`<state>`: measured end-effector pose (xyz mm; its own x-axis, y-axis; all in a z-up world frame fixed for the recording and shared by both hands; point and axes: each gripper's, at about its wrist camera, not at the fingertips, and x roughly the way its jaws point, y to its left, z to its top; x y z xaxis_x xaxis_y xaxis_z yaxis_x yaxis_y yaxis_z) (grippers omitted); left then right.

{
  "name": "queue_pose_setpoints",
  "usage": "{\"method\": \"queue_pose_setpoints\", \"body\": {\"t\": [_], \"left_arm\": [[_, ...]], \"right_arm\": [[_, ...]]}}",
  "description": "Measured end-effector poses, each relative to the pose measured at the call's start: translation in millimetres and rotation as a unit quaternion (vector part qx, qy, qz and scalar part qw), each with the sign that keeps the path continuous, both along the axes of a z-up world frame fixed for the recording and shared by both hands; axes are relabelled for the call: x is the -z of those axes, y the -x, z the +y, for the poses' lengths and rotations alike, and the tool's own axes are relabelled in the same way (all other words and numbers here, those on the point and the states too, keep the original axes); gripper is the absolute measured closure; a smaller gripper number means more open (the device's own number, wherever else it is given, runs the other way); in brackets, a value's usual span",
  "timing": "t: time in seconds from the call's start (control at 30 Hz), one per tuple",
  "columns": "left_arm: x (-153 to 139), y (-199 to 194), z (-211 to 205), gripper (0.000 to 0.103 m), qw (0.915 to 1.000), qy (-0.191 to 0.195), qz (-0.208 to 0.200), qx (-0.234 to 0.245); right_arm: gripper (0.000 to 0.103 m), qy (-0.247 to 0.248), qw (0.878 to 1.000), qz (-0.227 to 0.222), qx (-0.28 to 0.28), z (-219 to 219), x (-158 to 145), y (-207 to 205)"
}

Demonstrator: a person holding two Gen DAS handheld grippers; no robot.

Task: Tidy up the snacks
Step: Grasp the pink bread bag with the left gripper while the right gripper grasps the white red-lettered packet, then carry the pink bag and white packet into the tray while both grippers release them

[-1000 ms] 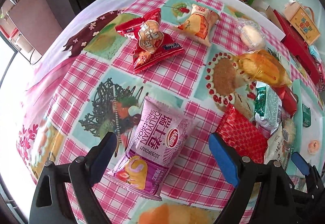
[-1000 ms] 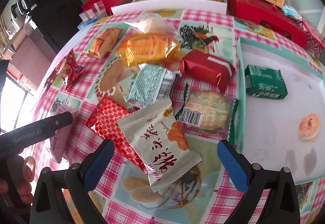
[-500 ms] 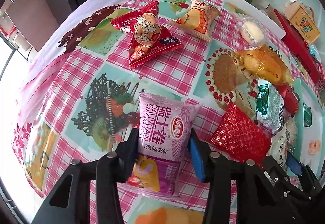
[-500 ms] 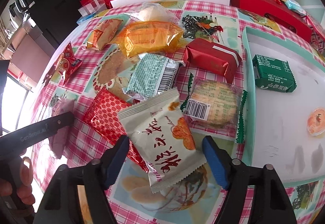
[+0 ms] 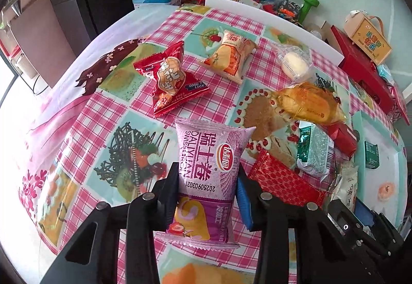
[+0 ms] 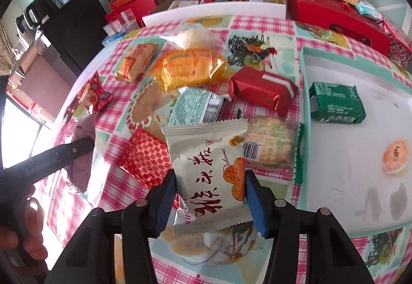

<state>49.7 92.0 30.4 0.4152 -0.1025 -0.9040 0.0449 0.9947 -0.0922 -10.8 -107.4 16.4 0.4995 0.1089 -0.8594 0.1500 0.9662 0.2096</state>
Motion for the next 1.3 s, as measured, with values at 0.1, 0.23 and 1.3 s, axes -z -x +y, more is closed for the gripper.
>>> {"method": "queue_pose_setpoints", "body": {"t": [0.1,0.23,1.3], "left_arm": [[-5,3,-7,0.062,0.9999,-0.002,-0.008,0.006],[-9,7,-14,0.062,0.9997,0.000,-0.018,0.018],[-18,59,-258,0.062,0.9535,-0.003,-0.062,0.295]], "right_arm": [[0.048,-0.007,1.000,-0.018,0.010,-7,-12,6],[0.048,-0.012,0.999,-0.028,0.031,-20,-22,14],[0.048,-0.012,0.936,-0.014,0.352,-247,-18,121]]}}
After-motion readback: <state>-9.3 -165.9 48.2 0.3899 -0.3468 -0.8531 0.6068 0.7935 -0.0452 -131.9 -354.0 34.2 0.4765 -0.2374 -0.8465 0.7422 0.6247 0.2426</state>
